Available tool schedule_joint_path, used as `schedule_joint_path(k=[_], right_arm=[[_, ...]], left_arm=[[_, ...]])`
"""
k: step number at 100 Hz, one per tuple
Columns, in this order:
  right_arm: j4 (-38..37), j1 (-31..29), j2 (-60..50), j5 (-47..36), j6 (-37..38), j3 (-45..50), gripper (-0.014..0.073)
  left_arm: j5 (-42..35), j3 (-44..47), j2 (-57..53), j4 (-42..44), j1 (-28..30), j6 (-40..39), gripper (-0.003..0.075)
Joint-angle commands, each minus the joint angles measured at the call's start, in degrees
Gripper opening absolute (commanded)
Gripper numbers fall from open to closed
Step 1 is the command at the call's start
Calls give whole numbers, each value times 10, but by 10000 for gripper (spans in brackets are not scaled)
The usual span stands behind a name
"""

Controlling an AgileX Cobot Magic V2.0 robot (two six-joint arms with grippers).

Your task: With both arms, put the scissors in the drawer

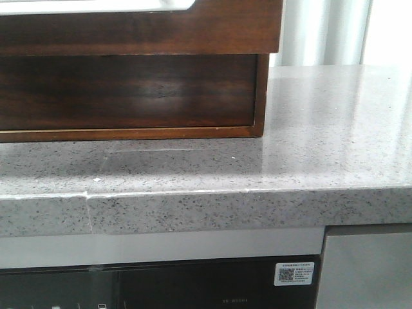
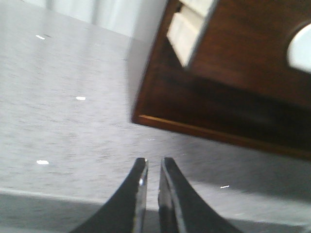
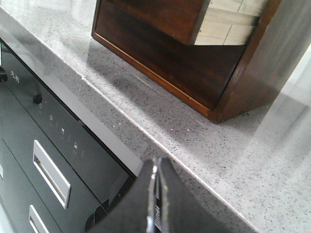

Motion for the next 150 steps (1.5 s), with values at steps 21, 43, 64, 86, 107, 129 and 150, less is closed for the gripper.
schedule_joint_path(k=[21, 43, 64, 86, 107, 129, 150], right_arm=[[6, 0, 5, -41, 1, -15, -116], [6, 0, 5, -41, 1, -15, -116], [6, 0, 5, -41, 1, -15, -116], [6, 0, 5, -41, 1, -15, -116], [6, 0, 5, -41, 1, -15, -116], [6, 0, 5, -44, 1, -12, -116], [-82, -10, 5, -147, 1, 22, -116]], left_arm=[[40, 9, -20, 75, 60, 47, 4], [38, 9, -20, 85, 60, 118, 4], [43, 9, -20, 84, 60, 143, 4], [44, 9, -20, 84, 60, 143, 4], [44, 9, -20, 84, 60, 143, 4], [44, 9, -20, 84, 60, 143, 4], [44, 9, -20, 84, 60, 143, 4]])
